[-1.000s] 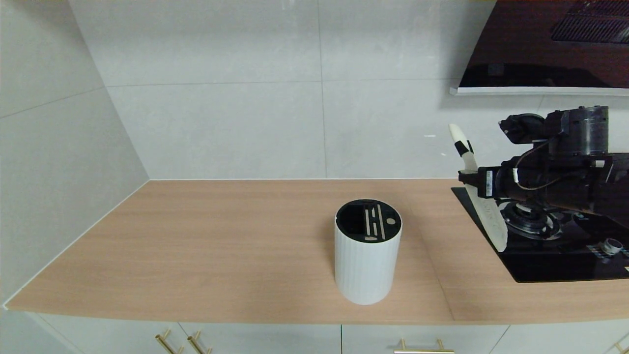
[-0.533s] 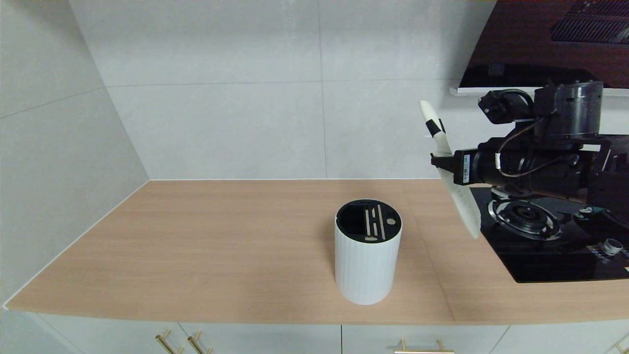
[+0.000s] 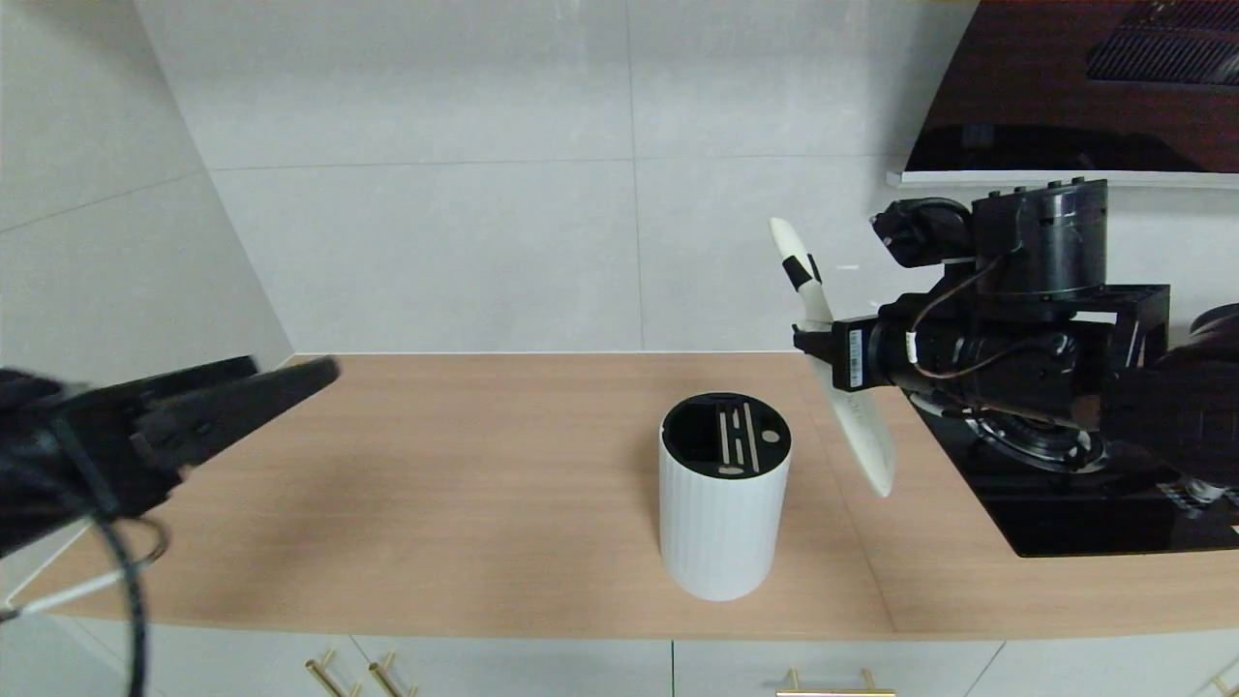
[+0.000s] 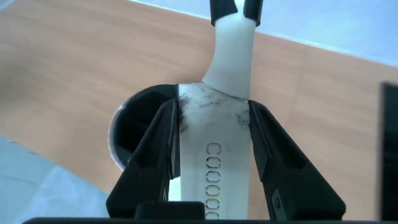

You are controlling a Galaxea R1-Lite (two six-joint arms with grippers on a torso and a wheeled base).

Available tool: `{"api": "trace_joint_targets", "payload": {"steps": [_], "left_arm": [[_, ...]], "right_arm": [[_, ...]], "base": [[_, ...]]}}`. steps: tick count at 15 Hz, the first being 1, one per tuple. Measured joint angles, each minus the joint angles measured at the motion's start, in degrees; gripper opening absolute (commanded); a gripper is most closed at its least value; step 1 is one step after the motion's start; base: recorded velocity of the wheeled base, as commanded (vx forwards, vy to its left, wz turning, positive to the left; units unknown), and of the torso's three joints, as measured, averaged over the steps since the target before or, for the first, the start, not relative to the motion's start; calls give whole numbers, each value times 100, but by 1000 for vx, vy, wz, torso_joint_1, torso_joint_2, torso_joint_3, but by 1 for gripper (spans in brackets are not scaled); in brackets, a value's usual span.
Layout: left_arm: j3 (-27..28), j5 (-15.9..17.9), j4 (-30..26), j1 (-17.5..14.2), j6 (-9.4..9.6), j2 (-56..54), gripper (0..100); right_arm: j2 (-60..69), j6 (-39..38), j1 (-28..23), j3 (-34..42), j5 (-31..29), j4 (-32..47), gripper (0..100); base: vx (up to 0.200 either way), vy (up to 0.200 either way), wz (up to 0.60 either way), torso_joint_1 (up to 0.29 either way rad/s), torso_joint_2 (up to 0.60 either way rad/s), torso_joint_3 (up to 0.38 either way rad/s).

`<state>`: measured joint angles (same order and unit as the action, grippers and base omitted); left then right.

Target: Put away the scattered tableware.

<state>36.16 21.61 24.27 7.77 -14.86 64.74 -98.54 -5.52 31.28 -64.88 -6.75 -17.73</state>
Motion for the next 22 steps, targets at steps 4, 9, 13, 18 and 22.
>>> {"api": "trace_joint_targets", "payload": {"steps": [4, 9, 13, 18, 22], "left_arm": [[764, 195, 1694, 1178, -1570, 2186, 100], [1598, 228, 1226, 1757, -1623, 2859, 100], [2434, 189, -189, 1968, -864, 2985, 100], [2559, -87, 419, 2352, -783, 3274, 100], [2577, -566, 980, 2640, -783, 3755, 100]], "right_arm": [[-50, -307, 463, -24, -380, -28, 0], [-57, -492, 967, -2, -706, -134, 0], [-57, -484, 1231, 162, -725, -138, 0], [-55, -397, 1499, 291, -837, -127, 0], [-46, -416, 1640, 311, -908, -134, 0]], "base": [[0, 0, 0, 0, 0, 0], [0, 0, 0, 0, 0, 0], [0, 0, 0, 0, 0, 0], [0, 0, 0, 0, 0, 0], [0, 0, 0, 0, 0, 0]]}}
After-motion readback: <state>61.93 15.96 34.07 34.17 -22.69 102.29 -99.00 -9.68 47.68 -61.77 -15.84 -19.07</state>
